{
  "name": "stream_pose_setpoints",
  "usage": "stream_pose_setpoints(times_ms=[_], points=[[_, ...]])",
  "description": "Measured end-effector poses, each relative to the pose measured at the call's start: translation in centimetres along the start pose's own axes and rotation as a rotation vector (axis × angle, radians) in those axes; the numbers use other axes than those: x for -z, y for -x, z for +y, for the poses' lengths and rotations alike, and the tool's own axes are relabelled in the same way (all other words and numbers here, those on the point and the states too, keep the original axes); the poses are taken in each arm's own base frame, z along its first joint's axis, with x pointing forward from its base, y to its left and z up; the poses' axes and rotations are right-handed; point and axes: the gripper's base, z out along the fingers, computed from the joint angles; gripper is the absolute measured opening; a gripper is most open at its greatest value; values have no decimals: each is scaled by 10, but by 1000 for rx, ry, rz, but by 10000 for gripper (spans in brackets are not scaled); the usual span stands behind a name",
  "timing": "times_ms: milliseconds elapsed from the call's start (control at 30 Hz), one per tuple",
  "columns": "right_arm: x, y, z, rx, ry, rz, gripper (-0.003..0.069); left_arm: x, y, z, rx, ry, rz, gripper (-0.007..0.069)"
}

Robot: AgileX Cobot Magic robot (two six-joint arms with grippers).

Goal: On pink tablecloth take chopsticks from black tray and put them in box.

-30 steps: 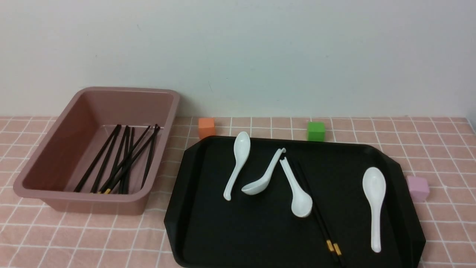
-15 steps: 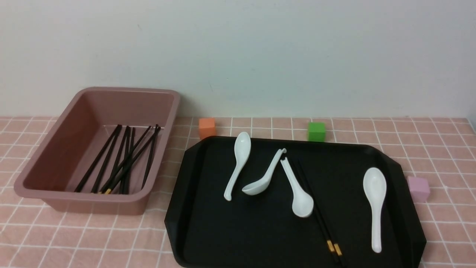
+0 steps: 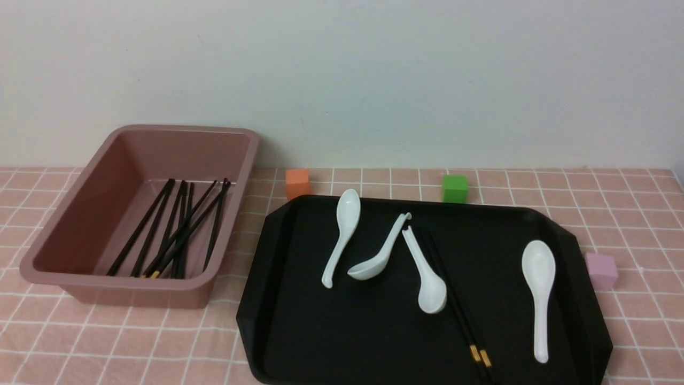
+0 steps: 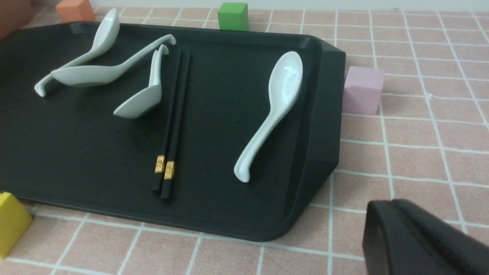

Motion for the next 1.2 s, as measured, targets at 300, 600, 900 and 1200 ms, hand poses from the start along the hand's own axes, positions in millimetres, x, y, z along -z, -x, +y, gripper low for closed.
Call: stream_pose_setpoints(times_ms=[300, 600, 900, 1200], points=[[0, 0, 0, 0, 0, 0, 9, 0, 0, 0, 0, 0, 0, 239], [0, 0, 0, 0, 0, 0, 13, 0, 0, 0, 0, 0, 0, 239], [0, 0, 0, 0, 0, 0, 22, 0, 0, 0, 0, 0, 0, 239], [0, 0, 0, 0, 0, 0, 32, 0, 0, 0, 0, 0, 0, 239]])
